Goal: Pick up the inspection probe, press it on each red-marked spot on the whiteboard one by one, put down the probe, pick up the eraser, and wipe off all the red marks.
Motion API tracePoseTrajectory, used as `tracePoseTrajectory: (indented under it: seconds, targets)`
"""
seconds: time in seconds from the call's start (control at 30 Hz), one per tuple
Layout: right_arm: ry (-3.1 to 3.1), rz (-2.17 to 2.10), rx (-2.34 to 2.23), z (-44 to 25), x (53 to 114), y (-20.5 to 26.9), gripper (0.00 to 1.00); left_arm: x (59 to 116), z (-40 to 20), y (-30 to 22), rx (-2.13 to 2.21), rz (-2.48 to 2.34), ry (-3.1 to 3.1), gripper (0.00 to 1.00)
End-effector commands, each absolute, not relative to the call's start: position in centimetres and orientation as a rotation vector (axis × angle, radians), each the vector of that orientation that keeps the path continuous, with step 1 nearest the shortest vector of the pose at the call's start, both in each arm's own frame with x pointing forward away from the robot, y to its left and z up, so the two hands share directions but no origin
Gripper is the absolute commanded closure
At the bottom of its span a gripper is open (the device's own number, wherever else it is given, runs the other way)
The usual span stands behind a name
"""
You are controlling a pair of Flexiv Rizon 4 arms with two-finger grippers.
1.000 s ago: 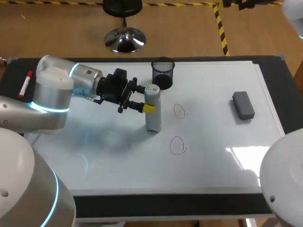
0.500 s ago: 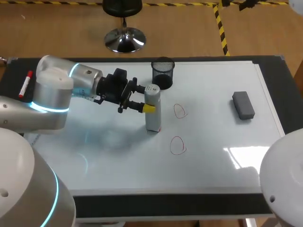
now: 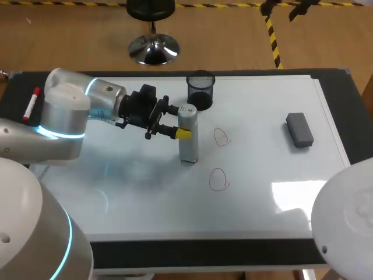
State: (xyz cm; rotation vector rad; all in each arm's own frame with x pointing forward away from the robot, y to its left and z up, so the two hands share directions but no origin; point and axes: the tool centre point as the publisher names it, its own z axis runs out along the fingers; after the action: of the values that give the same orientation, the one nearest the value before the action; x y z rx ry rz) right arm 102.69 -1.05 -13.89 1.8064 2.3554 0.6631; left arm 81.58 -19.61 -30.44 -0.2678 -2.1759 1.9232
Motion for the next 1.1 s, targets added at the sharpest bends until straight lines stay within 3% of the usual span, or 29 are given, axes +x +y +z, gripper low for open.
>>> tracePoseTrajectory:
  seconds: [0.03, 0.77, 1.1]
  targets:
    - [2.369, 0.49, 1.885, -13.7, 101.6, -0.8, 0.0, 81.7, -31.3, -19.6, -0.271, 1.925, -2.173, 1.0]
    - [2.245, 0.327, 2.035, -14.1, 93.1, 1.2, 0.0, 81.7, -31.3, -19.6, -0.271, 1.925, -2.173, 1.0]
    - [2.16, 0.266, 2.193, -15.4, 89.9, -0.1, 0.0, 81.7, -31.3, -19.6, -0.271, 1.925, -2.173, 1.0]
